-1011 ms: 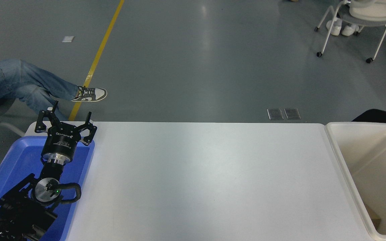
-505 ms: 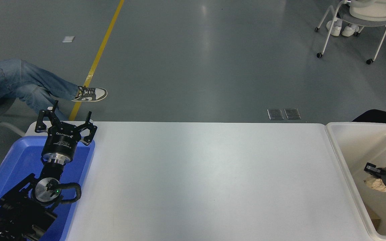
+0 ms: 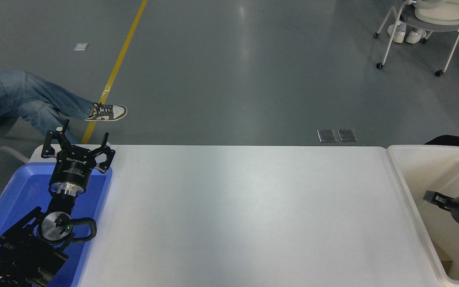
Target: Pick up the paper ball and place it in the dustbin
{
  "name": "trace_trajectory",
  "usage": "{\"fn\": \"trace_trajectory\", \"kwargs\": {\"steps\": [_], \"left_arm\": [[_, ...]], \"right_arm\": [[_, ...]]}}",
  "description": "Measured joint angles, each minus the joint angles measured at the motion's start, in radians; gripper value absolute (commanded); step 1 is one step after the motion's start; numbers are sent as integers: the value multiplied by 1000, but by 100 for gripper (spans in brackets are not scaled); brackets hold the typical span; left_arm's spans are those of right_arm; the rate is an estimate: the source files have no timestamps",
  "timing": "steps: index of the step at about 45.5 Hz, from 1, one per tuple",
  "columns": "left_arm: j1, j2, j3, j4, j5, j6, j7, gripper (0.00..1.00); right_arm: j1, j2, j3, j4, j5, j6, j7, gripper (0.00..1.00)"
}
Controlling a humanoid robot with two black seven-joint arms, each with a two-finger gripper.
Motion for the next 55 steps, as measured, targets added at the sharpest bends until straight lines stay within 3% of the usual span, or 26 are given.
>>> {"fn": "trace_trajectory", "kwargs": {"steps": [10, 19, 25, 34, 55], "left_arm": [[-1, 0, 0, 0, 1, -1, 1, 100], [-1, 0, 0, -1, 1, -4, 3, 100], [0, 0, 0, -1, 1, -4, 3, 100], [1, 0, 0, 0, 1, -4, 3, 100], [2, 0, 0, 0, 0, -2, 1, 100]], "right_arm": [[348, -99, -150, 407, -51, 7, -2, 100], [611, -73, -243, 669, -55, 112, -4, 100], [773, -26, -282, 791, -18, 249, -5, 100], [992, 87, -315, 946, 139, 436, -5, 100], [1303, 401, -364, 1057, 423, 545, -5, 100]]}}
